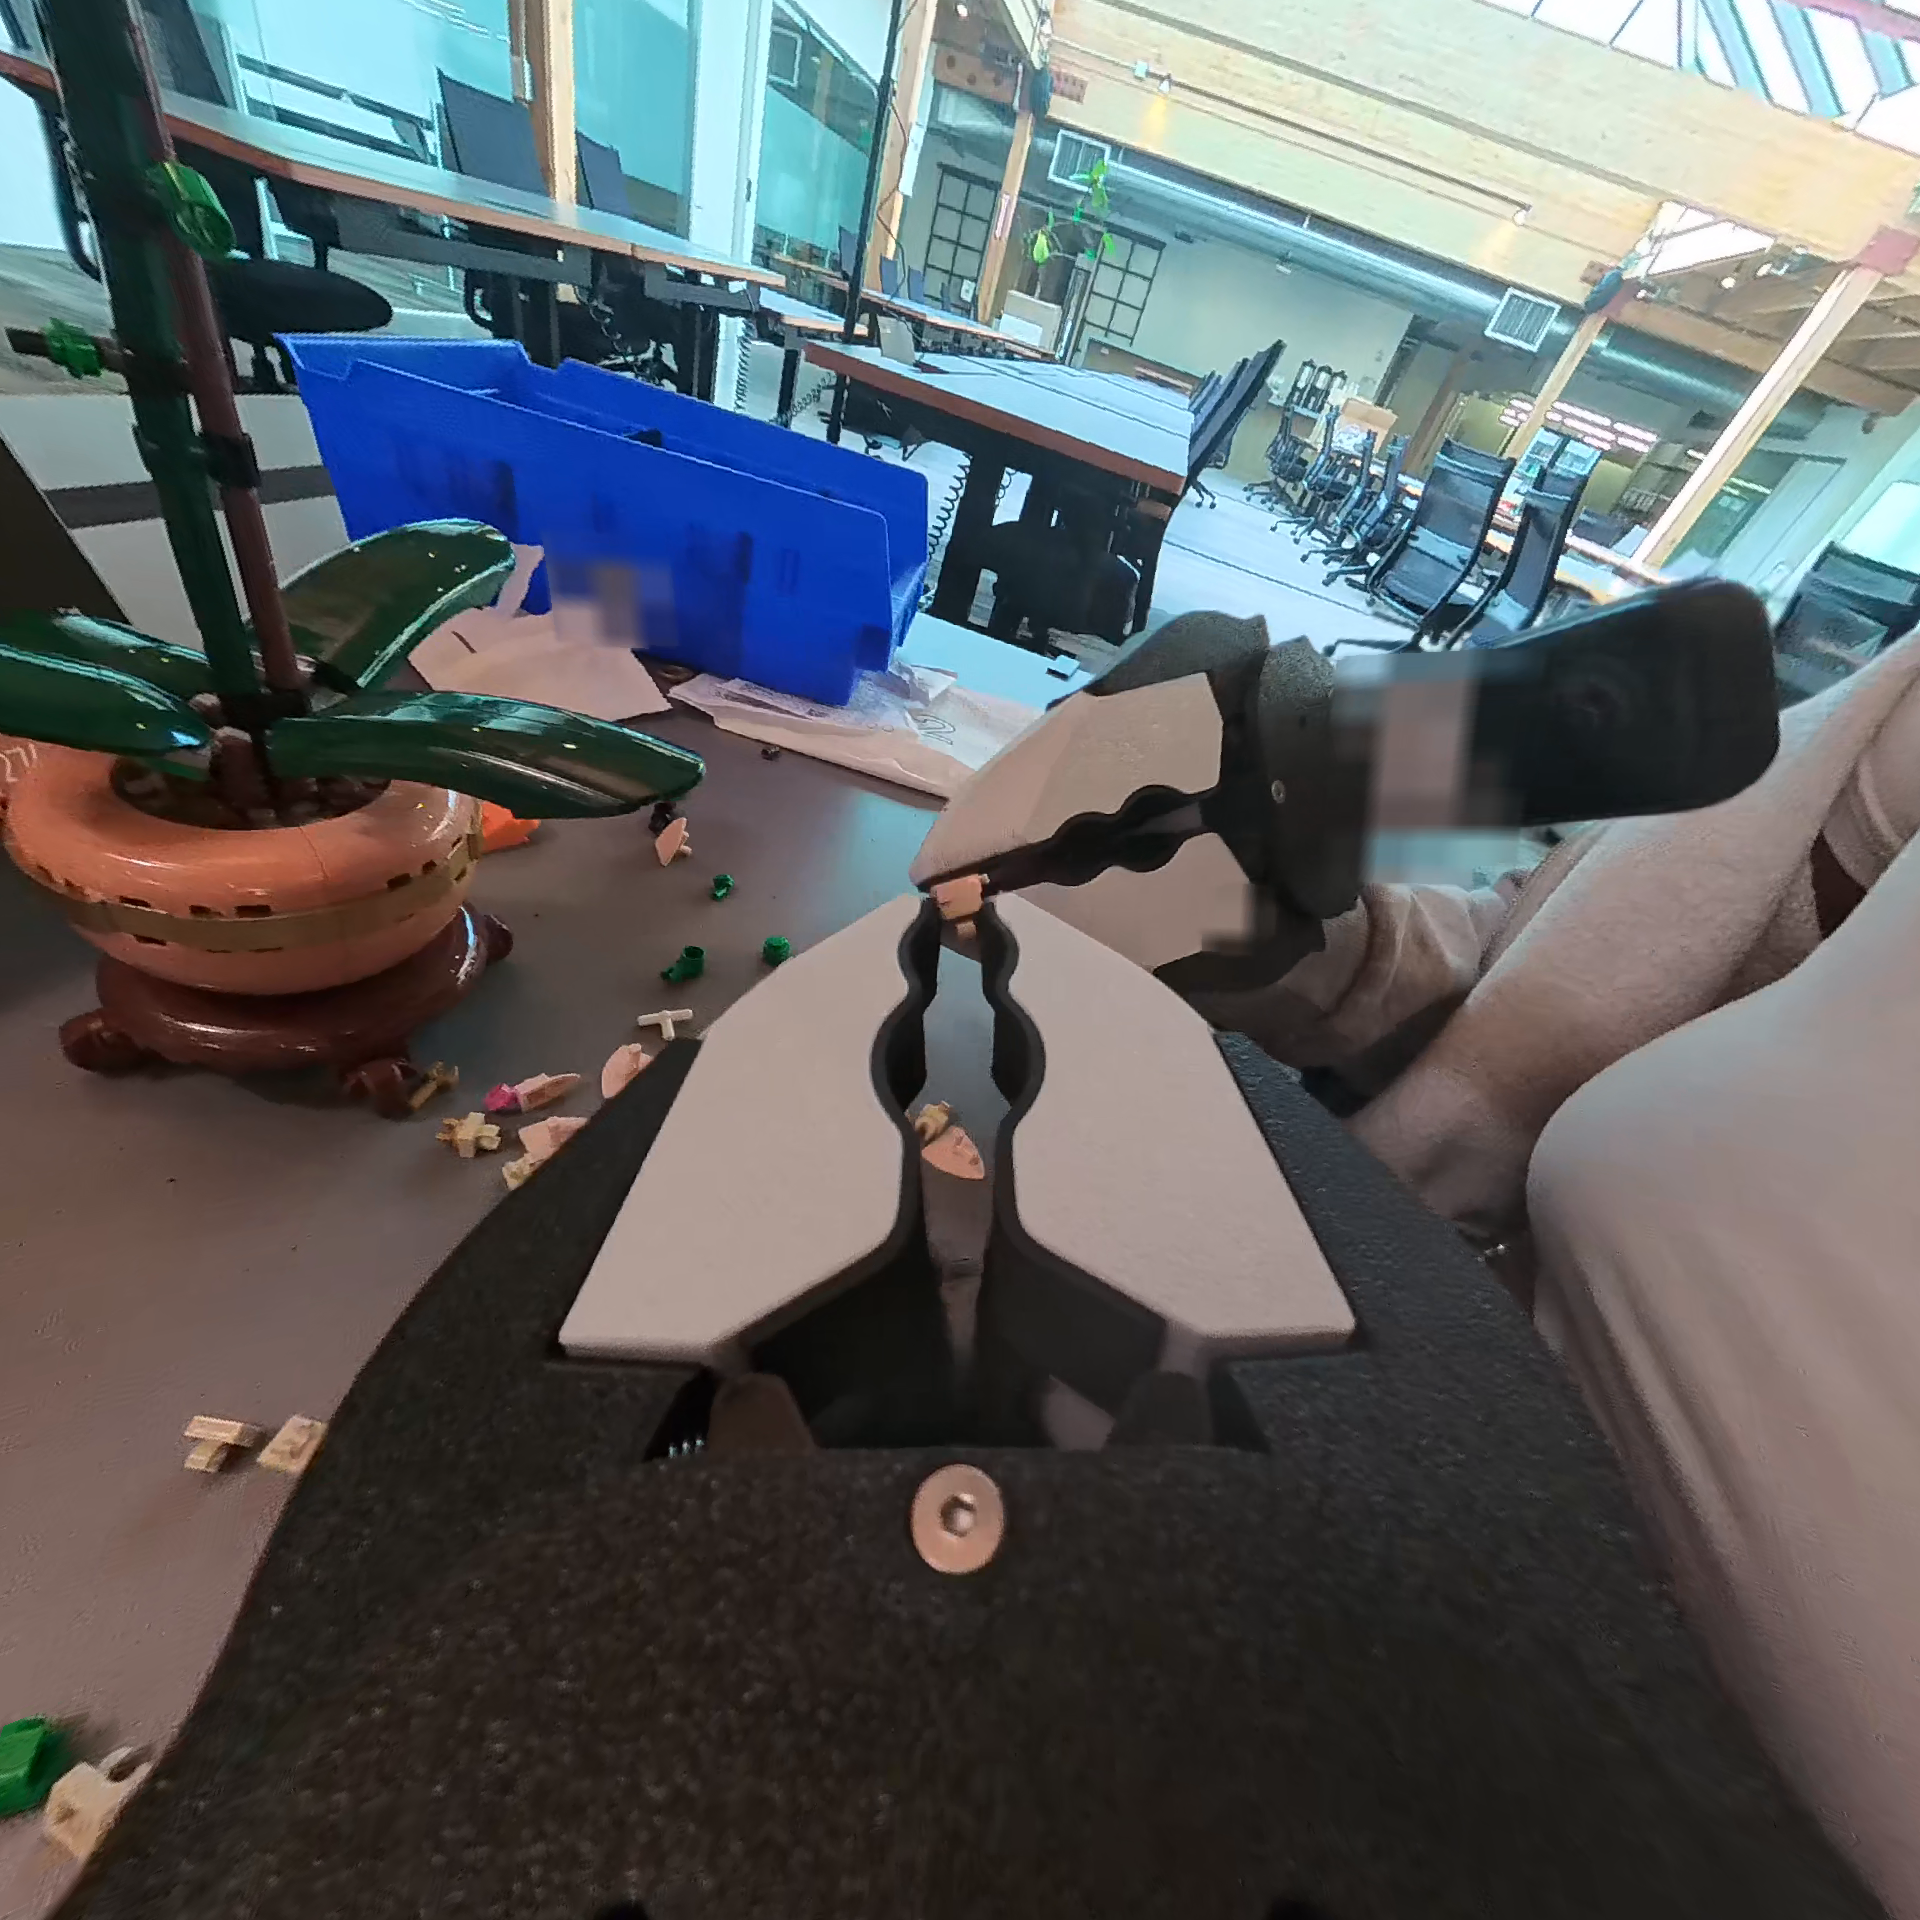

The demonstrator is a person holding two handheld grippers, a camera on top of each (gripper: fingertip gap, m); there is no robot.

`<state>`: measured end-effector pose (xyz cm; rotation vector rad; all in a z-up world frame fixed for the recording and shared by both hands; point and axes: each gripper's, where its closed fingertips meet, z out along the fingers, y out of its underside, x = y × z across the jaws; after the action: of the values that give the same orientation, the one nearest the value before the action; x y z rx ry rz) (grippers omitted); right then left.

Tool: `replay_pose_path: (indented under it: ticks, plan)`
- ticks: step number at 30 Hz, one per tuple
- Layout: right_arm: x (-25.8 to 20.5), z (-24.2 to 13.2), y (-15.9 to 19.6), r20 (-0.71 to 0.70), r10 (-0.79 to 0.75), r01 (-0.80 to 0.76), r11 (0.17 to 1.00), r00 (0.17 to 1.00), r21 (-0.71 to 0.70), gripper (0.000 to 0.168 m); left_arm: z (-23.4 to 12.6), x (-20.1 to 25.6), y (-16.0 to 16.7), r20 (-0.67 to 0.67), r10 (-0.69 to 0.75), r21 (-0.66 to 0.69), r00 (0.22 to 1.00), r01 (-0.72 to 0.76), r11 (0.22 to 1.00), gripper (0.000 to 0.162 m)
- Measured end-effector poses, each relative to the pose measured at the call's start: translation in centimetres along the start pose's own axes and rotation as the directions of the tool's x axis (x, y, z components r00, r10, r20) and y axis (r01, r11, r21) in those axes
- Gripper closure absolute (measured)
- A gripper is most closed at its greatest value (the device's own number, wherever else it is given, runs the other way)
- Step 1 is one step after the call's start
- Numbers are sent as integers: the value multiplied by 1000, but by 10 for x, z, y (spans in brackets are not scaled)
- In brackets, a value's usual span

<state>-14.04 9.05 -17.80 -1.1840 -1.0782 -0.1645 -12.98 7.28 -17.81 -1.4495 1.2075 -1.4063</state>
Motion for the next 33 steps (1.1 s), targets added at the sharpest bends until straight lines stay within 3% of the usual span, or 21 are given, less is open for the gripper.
replay_pose_path:
  ticks: [8, 16, 18, 20, 21, 23, 25, 28, 30, 33]
  plan:
    - [3, 0, 4, -16, 41, -41, 999, 999, -31, 166, 4, -5, -2, 27, -41, 49, 999, 39, 998, 156]
    - [-10, 6, 12, 46, 157, -152, 983, 986, -100, 167, -3, -14, 22, 183, 306, -299, 934, -244, 923, 157]
    - [-8, 7, 13, 24, 203, -200, 974, 979, -103, 168, -6, -15, 27, 191, 344, -361, 919, -260, 896, 159]
    - [11, 2, 3, -21, 323, -324, 946, 946, -22, 168, -4, -14, 58, 123, 392, -520, 912, -278, 808, 161]
    - [15, -1, 0, -2, 367, -367, 930, 930, -12, 168, 4, -16, 63, 132, 424, -515, 896, -303, 802, 161]
    - [21, -4, 11, -31, 329, -330, 943, 944, -38, 168, 15, -10, 57, 123, 358, -429, 925, -276, 860, 161]
    - [3, -4, 15, 107, 287, -283, 958, 952, -54, 168, 9, -12, 45, 117, 264, -356, 957, -208, 911, 161]
    - [-2, -9, 18, 176, 208, -204, 978, 962, -39, 166, -3, -5, 39, 6, 42, -271, 999, -39, 962, 160]
    - [-8, -16, 14, 244, 173, -184, 983, 954, 21, 153, -6, 4, 37, -85, -83, -246, 993, 60, 967, 160]
    - [-16, -25, 4, 318, 140, -179, 979, 938, 98, 149, -7, 16, 37, -188, -208, -252, 960, 157, 955, 160]
